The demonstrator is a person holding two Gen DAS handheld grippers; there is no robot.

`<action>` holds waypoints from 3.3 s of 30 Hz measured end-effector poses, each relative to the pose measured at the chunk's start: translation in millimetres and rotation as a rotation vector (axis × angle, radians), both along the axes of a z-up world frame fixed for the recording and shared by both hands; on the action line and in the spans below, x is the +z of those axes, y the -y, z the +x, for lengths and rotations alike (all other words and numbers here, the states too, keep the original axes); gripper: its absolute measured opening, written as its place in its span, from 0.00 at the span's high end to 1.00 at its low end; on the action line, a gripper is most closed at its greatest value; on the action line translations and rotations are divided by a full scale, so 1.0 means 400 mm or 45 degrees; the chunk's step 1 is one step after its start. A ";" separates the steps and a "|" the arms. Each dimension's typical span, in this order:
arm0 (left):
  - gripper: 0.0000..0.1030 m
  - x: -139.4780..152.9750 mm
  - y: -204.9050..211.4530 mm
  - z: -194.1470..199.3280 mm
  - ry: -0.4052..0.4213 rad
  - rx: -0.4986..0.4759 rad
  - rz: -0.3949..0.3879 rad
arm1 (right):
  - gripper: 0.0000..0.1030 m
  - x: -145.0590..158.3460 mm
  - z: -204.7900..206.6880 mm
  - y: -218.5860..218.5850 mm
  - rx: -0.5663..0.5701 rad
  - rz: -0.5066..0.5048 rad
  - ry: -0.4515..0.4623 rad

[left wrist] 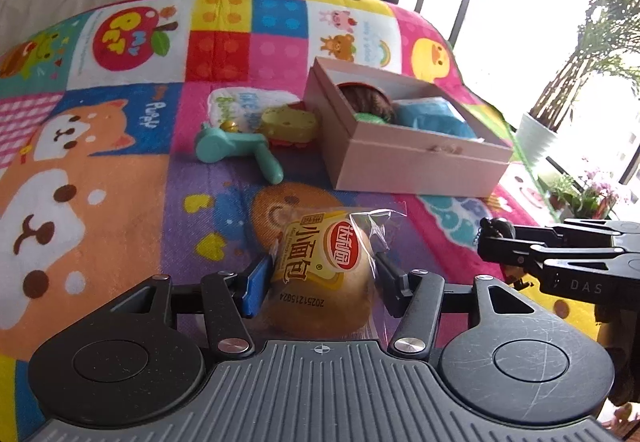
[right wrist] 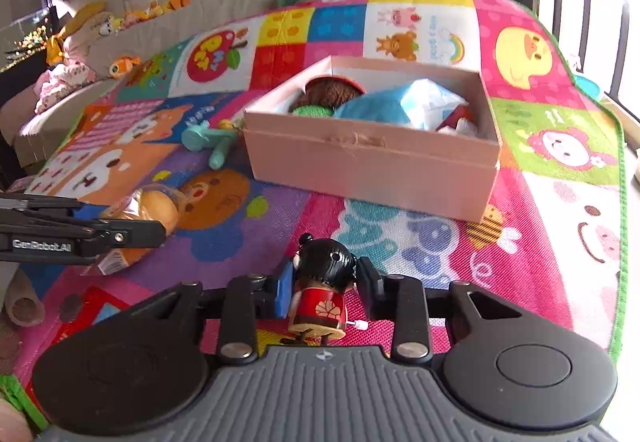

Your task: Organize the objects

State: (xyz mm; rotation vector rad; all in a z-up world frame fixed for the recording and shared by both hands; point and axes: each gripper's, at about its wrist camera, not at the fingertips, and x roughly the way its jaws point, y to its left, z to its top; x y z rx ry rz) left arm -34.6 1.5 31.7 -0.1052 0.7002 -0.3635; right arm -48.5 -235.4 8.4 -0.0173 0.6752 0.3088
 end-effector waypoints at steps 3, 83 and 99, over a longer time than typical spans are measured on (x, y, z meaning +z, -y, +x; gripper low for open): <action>0.42 0.081 0.039 0.027 0.093 -0.052 0.032 | 0.68 0.032 -0.035 0.020 -0.003 0.027 0.071; 0.58 -0.031 -0.018 0.476 -0.147 0.062 -0.045 | 0.02 -0.020 0.016 0.046 -0.142 0.198 0.132; 0.59 0.023 -0.082 0.039 -0.063 -0.180 -0.245 | 0.00 -0.016 0.015 0.054 -0.178 0.209 0.142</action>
